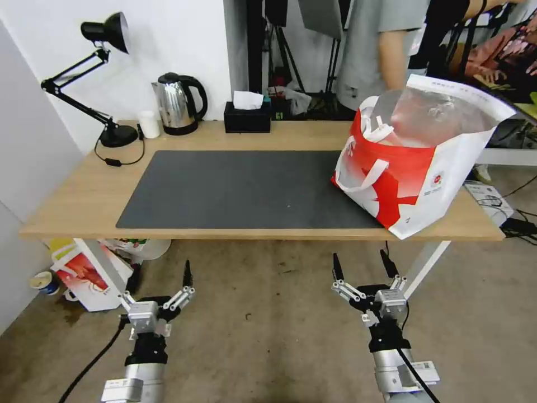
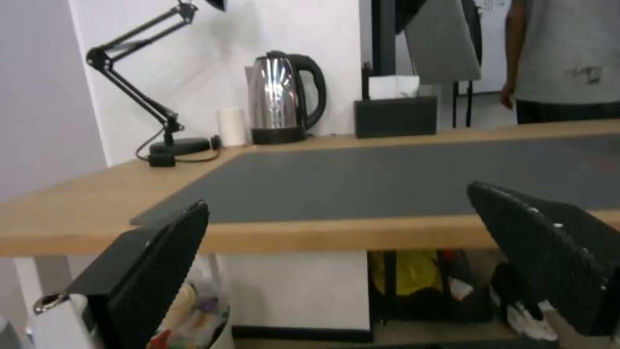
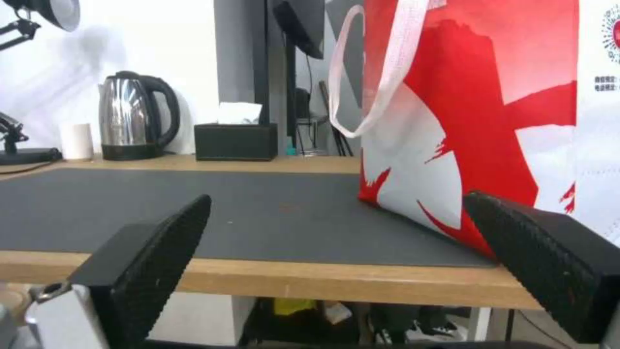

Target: Pick up the trash from the table and place it into the takeout bag.

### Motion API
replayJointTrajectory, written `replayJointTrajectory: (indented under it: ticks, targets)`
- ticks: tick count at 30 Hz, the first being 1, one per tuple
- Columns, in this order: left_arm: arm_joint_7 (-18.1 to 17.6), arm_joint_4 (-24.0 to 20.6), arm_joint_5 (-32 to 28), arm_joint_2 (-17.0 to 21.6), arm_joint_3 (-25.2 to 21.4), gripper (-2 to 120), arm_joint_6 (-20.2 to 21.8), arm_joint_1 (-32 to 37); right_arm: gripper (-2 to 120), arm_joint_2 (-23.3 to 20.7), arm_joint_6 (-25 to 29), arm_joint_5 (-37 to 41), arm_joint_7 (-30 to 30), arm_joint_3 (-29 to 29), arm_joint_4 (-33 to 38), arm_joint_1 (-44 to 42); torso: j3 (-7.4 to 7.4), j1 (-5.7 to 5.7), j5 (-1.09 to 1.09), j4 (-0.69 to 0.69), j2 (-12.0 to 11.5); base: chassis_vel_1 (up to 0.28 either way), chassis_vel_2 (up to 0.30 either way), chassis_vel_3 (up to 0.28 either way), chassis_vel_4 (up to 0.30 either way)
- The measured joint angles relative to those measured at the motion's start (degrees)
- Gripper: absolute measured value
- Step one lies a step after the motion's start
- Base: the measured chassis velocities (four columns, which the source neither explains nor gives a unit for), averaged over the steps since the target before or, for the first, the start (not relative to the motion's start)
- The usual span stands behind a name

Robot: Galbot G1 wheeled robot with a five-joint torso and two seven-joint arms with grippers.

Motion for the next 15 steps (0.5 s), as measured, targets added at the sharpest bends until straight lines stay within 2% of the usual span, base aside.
replayJointTrajectory:
  ticks: [6, 15]
  targets:
    - [0.1, 1.7, 0.9, -0.2, 1.0, 100, -1.0, -0.4, 100, 0.0, 0.0, 0.0, 0.0, 0.0, 0.0, 0.0, 0.0, 0.0, -0.01, 0.0, 0.0, 0.0, 0.0, 0.0, 0.0]
    - [1.2, 1.0, 0.9, -0.2, 1.1, 100, -0.7, -1.8, 100, 0.0, 0.0, 0.0, 0.0, 0.0, 0.0, 0.0, 0.0, 0.0, 0.0, 0.0, 0.0, 0.0, 0.0, 0.0, 0.0]
